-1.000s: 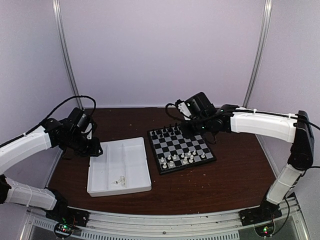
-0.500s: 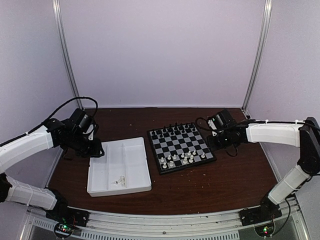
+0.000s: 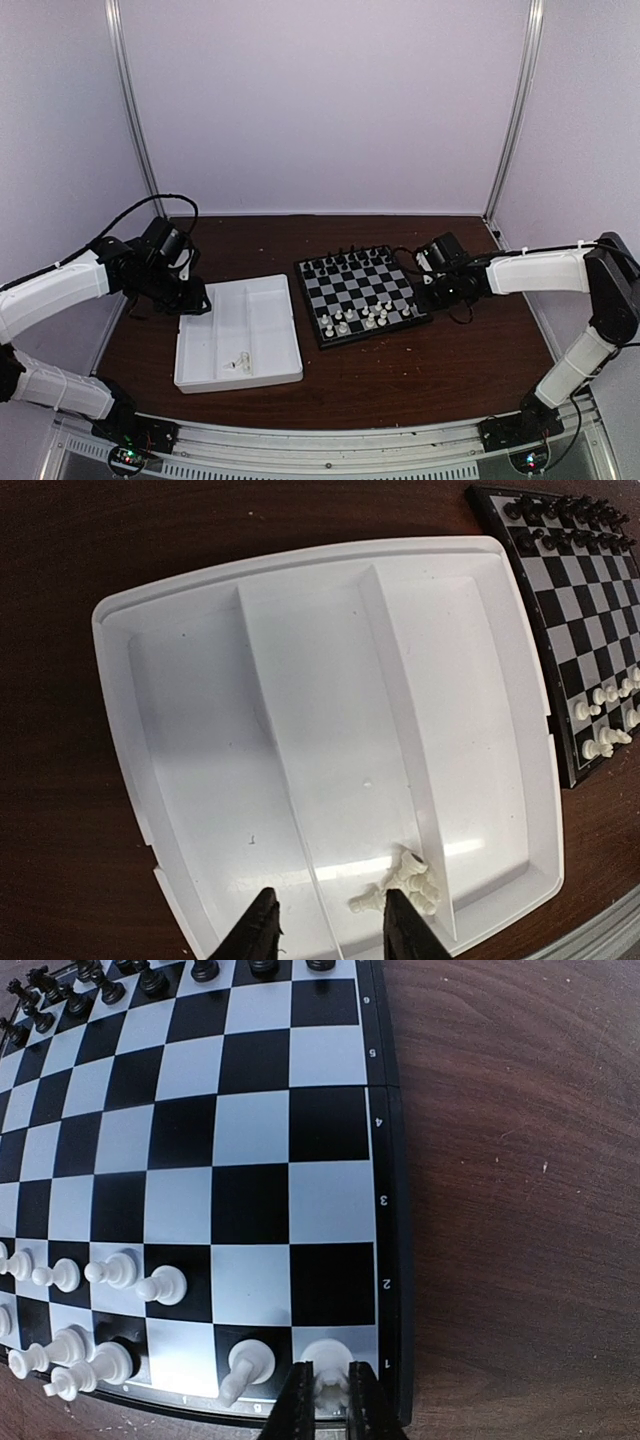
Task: Set up the chess pieces on the board
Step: Place the chess piece on the chessboard.
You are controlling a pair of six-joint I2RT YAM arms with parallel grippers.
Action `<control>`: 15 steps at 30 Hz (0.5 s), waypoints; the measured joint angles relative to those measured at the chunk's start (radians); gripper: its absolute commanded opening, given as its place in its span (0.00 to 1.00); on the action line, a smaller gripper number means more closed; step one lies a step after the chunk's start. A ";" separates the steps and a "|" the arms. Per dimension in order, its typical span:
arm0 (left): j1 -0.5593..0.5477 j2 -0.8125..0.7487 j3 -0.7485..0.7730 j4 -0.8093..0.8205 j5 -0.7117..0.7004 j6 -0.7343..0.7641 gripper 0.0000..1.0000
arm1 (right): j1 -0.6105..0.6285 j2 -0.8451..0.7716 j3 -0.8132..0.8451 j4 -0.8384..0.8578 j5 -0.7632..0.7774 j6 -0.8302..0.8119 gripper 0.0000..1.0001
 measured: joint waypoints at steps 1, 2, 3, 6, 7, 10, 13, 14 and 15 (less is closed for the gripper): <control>0.000 0.002 0.000 0.001 0.000 0.000 0.36 | 0.000 0.005 -0.002 0.002 -0.003 0.001 0.00; 0.000 0.004 0.000 0.002 0.000 0.000 0.36 | 0.000 0.008 -0.004 0.006 -0.003 0.003 0.00; 0.000 0.006 0.000 0.002 0.001 0.000 0.36 | 0.000 0.010 -0.007 0.008 -0.004 0.005 0.00; 0.000 0.012 0.000 0.003 0.003 0.000 0.36 | 0.000 0.014 -0.013 0.010 -0.004 0.005 0.00; 0.000 0.013 0.000 0.003 0.003 0.000 0.36 | 0.000 0.017 -0.013 0.011 -0.005 0.005 0.00; 0.000 0.014 0.000 0.005 0.003 0.000 0.36 | 0.000 0.024 -0.013 0.010 -0.005 0.005 0.00; 0.000 0.017 0.000 0.006 0.004 0.000 0.36 | 0.000 0.027 -0.013 0.009 -0.006 0.005 0.00; 0.000 0.017 0.000 0.006 0.004 0.000 0.36 | 0.000 0.027 -0.013 0.008 -0.006 0.005 0.00; 0.000 0.017 0.000 0.006 0.004 0.000 0.36 | 0.000 0.027 -0.013 0.008 -0.006 0.005 0.00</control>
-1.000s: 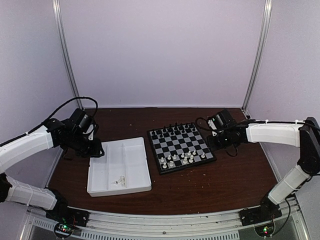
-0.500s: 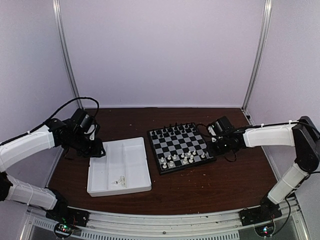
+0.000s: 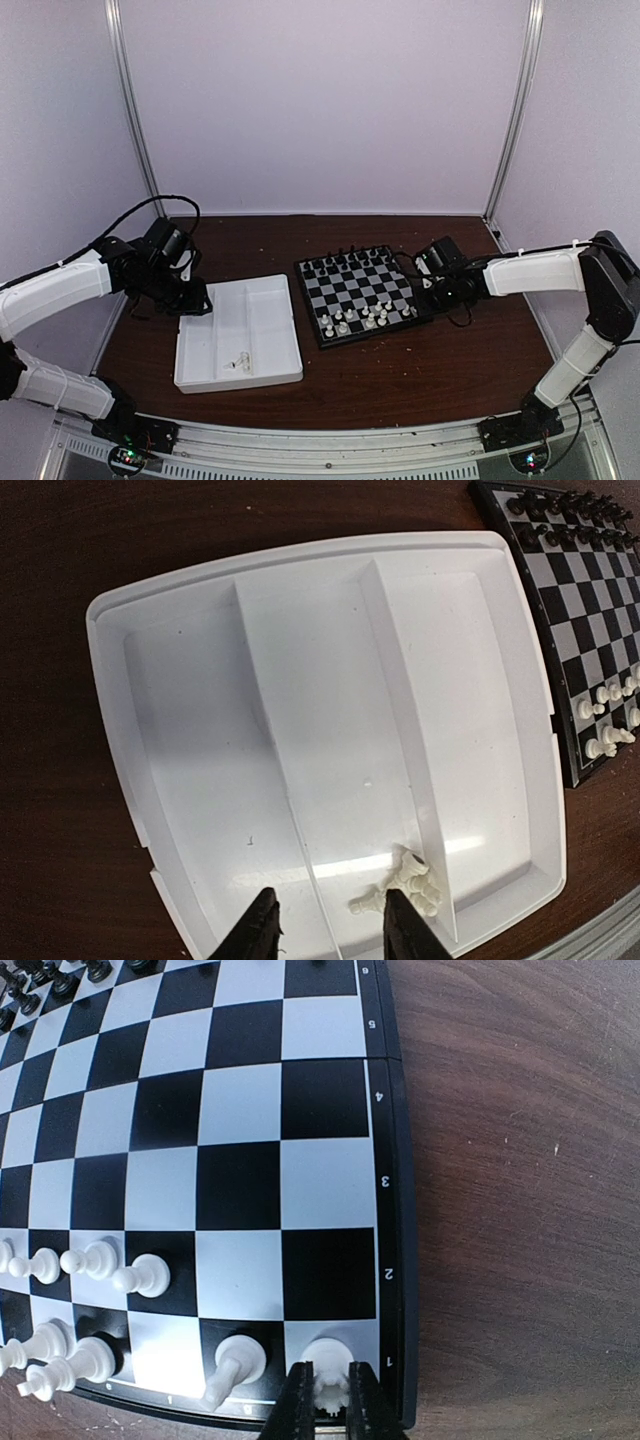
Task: Set up the chess pieces on the board
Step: Place the chess piece on the chessboard.
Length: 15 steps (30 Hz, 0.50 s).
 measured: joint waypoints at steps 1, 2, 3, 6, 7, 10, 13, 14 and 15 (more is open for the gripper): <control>0.000 0.000 0.000 0.000 0.001 0.000 0.36 | 0.000 0.000 0.000 -0.002 0.000 0.000 0.00; 0.000 0.000 0.000 0.000 0.002 0.000 0.36 | 0.000 0.000 0.000 -0.003 0.000 0.000 0.00; 0.000 0.000 0.000 0.000 0.003 0.000 0.36 | 0.000 0.000 0.000 -0.004 0.000 0.000 0.00; 0.000 0.000 0.000 0.000 0.003 0.000 0.36 | 0.000 0.000 0.000 -0.009 0.000 -0.001 0.02; 0.000 0.000 0.000 0.000 0.003 0.000 0.36 | 0.000 0.000 0.000 -0.011 0.000 -0.001 0.03; 0.000 0.000 0.000 0.000 0.003 0.000 0.36 | 0.000 0.000 0.000 -0.011 0.000 -0.002 0.06; 0.000 0.000 0.000 0.000 0.003 0.000 0.36 | 0.000 0.000 0.000 -0.012 0.000 -0.002 0.13; 0.000 0.000 0.000 0.000 0.003 0.000 0.36 | 0.000 0.000 0.000 -0.012 0.000 -0.002 0.14; 0.000 0.000 0.000 0.000 0.003 0.000 0.36 | 0.000 0.000 0.000 -0.012 0.000 -0.003 0.16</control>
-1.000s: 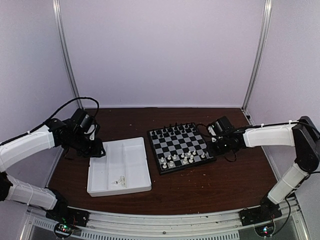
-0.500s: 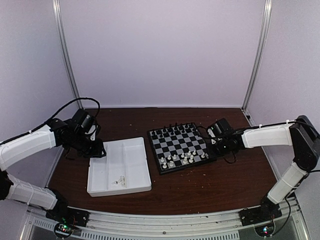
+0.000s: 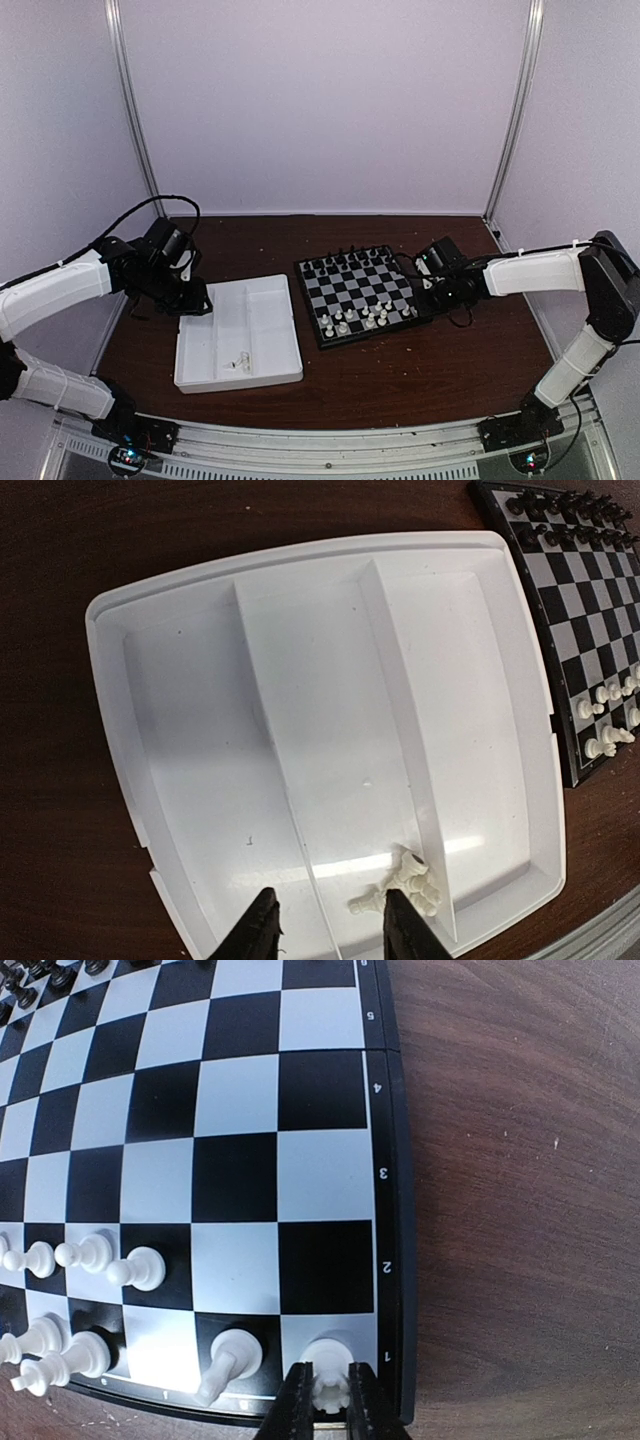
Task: Set up the chess pieces on the board
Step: Place the chess piece on the chessboard.
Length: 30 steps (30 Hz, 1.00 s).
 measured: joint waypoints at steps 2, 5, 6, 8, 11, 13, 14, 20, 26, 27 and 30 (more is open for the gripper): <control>0.000 0.000 0.000 0.000 0.000 0.000 0.36 | 0.000 0.000 0.000 -0.001 -0.001 -0.003 0.18; 0.000 0.000 0.000 0.000 0.000 0.000 0.37 | 0.000 0.000 0.001 -0.006 -0.001 -0.006 0.21; 0.000 0.000 0.000 0.000 0.000 0.000 0.36 | 0.000 0.000 0.002 -0.008 -0.001 -0.006 0.23; 0.000 0.000 0.000 0.000 0.000 0.000 0.37 | 0.000 -0.003 0.002 -0.012 0.000 -0.011 0.26; 0.000 0.000 0.000 0.000 0.000 0.000 0.37 | 0.000 -0.027 0.002 -0.023 0.001 -0.025 0.34; 0.000 0.000 0.000 0.000 0.000 0.000 0.37 | 0.000 -0.057 0.002 -0.027 0.001 -0.030 0.36; 0.000 0.000 0.000 0.000 0.000 0.000 0.37 | 0.000 -0.075 0.002 -0.027 0.002 -0.033 0.37; 0.000 0.003 0.000 0.000 0.015 0.000 0.37 | 0.000 -0.188 -0.004 0.001 0.003 -0.059 0.39; -0.002 -0.001 -0.007 0.005 0.032 -0.008 0.37 | 0.000 -0.272 -0.048 0.057 0.001 -0.083 0.41; -0.004 -0.004 -0.013 0.008 0.032 -0.011 0.37 | 0.000 -0.279 -0.051 0.061 0.000 -0.085 0.41; -0.015 -0.009 -0.028 0.008 0.033 -0.023 0.37 | 0.000 -0.294 -0.053 0.072 -0.006 -0.093 0.41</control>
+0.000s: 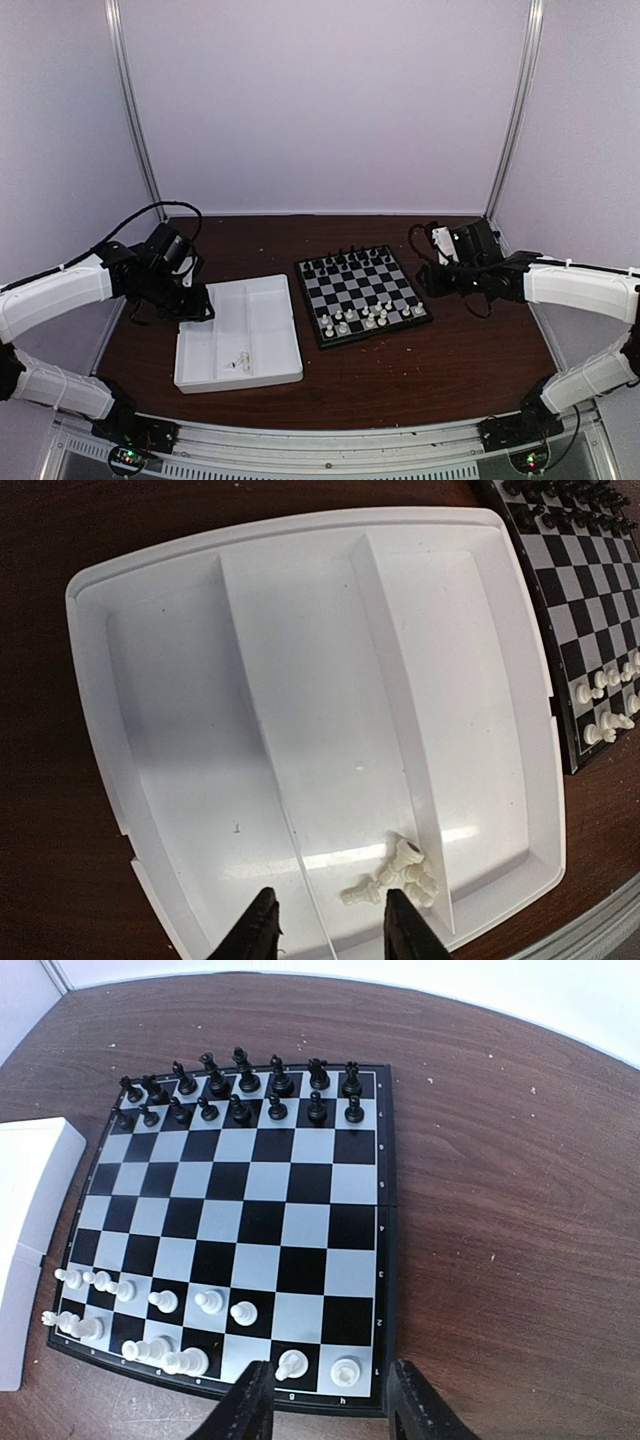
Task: Set up the chess pieces on the board
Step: Place the chess piece on the chessboard, then adjust the chess piece in the storage box.
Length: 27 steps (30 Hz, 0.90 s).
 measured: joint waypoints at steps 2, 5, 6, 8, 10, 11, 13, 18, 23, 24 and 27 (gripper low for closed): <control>-0.011 0.000 -0.006 0.000 -0.001 -0.008 0.37 | 0.000 -0.001 0.001 0.007 -0.022 -0.011 0.41; -0.034 -0.001 -0.013 0.003 -0.001 -0.023 0.35 | 0.000 0.005 0.004 0.006 -0.071 -0.018 0.41; -0.041 -0.001 -0.016 0.006 -0.005 -0.028 0.35 | 0.000 0.011 0.006 0.005 -0.087 -0.019 0.41; -0.056 -0.001 -0.023 0.008 -0.016 -0.037 0.34 | 0.000 0.024 0.009 0.006 -0.121 -0.021 0.41; -0.072 -0.001 -0.031 0.011 -0.029 -0.047 0.33 | 0.000 0.035 0.010 0.006 -0.148 -0.026 0.41; -0.080 -0.001 -0.037 0.011 -0.034 -0.052 0.31 | 0.000 0.040 0.010 0.006 -0.159 -0.027 0.41; -0.095 0.000 -0.045 0.012 -0.044 -0.061 0.26 | 0.000 0.045 0.010 0.010 -0.179 -0.032 0.42; -0.138 0.025 -0.052 0.018 -0.056 -0.069 0.21 | 0.000 0.065 0.027 0.035 -0.213 -0.032 0.43; -0.184 0.091 -0.052 0.054 -0.053 -0.066 0.21 | 0.000 0.092 0.048 0.074 -0.243 -0.024 0.44; -0.201 0.108 -0.052 0.065 -0.052 -0.066 0.21 | 0.000 0.093 0.050 0.079 -0.249 -0.021 0.44; -0.239 0.140 -0.052 0.091 -0.032 -0.067 0.22 | 0.000 0.093 0.056 0.088 -0.261 -0.014 0.44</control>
